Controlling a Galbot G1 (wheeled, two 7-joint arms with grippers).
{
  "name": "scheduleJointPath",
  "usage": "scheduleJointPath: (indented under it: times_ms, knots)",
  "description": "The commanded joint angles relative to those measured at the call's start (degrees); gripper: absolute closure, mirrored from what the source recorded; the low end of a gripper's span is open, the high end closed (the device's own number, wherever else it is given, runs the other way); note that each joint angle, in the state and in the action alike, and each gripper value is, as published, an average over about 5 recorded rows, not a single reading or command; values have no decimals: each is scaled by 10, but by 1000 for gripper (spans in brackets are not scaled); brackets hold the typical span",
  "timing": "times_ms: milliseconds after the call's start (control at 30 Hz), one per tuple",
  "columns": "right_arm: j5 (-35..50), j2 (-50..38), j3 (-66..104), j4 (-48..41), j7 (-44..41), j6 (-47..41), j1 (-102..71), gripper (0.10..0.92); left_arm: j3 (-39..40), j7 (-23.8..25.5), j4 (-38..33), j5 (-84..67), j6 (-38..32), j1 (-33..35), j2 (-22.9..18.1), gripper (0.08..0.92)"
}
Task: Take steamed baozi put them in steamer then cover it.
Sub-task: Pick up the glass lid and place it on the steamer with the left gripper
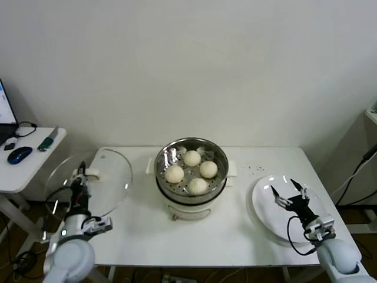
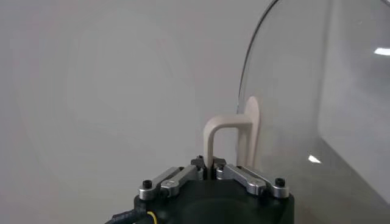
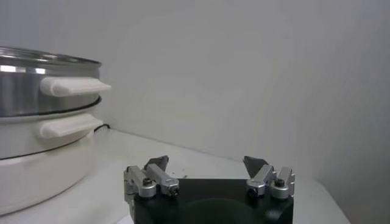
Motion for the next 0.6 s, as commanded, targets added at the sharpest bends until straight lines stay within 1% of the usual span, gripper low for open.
scheduleJointPath:
  times_ms: [33,133,200,333,467,600]
  knots:
    - [-20,-2,-27,-9,6,-4,23,203,167,82,-84,7,97,-113,70,850]
    - [-27,-1,-39,-12,10,-6,29,203,225,113,-72,22,114,-164,46,850]
    - [-33,-1,-44,-12,13,-8,33,203,255,128,-54,31,120,-197,22,850]
    - [-44,0,-48,-13,19,-11,37,203,283,146,-18,49,123,-246,-29,850]
    - [-48,0,-43,-15,21,-12,35,203,301,167,-2,70,123,-273,-68,850]
    - [-50,0,-36,-15,22,-12,30,203,321,183,25,95,123,-285,-118,850]
